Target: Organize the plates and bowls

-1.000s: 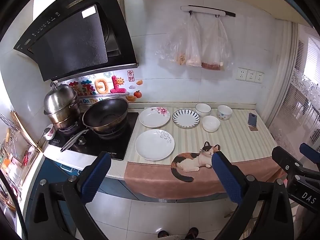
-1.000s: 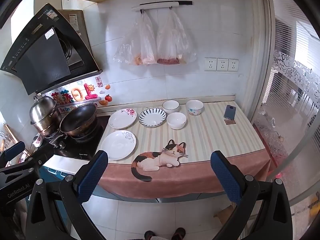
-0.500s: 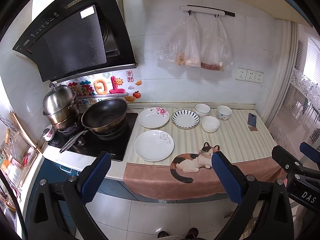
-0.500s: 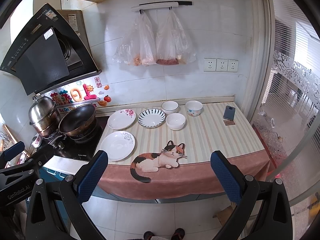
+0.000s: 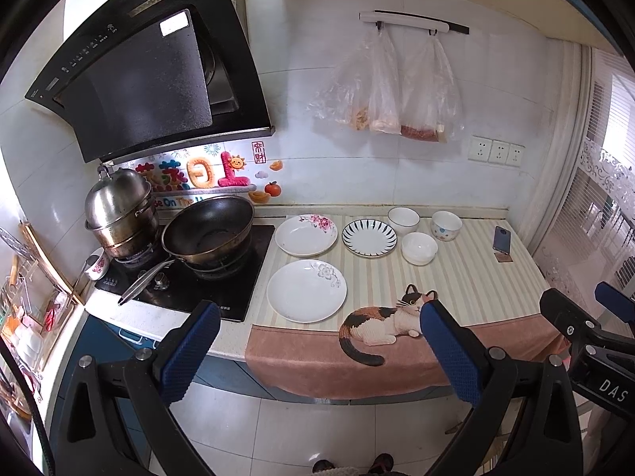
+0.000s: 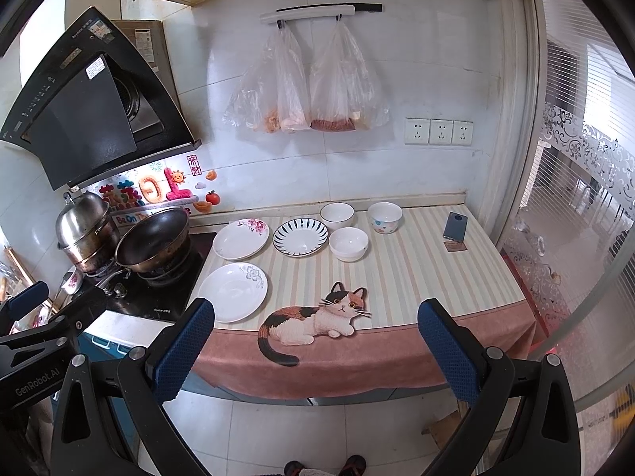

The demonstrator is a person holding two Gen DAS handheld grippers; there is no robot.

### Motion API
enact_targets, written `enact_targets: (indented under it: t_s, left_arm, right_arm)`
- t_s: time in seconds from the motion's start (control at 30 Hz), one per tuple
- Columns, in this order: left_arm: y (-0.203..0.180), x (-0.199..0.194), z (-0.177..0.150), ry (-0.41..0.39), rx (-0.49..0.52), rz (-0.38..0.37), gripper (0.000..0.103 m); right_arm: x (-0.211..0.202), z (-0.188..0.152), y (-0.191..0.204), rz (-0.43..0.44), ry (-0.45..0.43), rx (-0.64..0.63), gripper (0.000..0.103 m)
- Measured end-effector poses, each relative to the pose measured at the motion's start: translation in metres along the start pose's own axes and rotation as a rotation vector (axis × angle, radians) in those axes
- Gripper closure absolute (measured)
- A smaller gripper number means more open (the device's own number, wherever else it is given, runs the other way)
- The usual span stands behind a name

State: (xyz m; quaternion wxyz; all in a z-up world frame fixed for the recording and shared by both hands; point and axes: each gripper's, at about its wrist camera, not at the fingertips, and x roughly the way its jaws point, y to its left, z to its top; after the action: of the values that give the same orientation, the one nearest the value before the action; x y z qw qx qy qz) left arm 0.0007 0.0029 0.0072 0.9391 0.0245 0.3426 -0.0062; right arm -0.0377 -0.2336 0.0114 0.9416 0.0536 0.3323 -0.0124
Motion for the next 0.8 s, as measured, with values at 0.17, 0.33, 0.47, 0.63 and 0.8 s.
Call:
enact_targets:
  t_s: [0.17,0.33,0.47,0.63,0.8]
  left_arm:
    - [0.002,0.001,0.003,-0.002,0.0,0.0,0.0]
    - [0.002,0.001,0.004,-0.001,0.001,0.002,0.0]
    - [0.003,0.001,0.004,-0.001,0.0,0.001,0.0]
    - [0.003,0.001,0.005,-0.002,0.0,0.002,0.0]
    - [0.008,0.008,0.014,-0.002,0.0,0.002,0.0]
  right_arm:
    - [0.001,0.001,0.0,0.0,-0.001,0.0,0.0]
    - [0.003,0.004,0.001,-0.001,-0.001,0.001,0.0]
    - [0.002,0.003,0.0,-0.001,-0.001,-0.002,0.0]
    - [0.006,0.007,0.002,0.0,0.003,-0.002,0.0]
    - [0.008,0.009,0.004,0.0,0.003,-0.003,0.0]
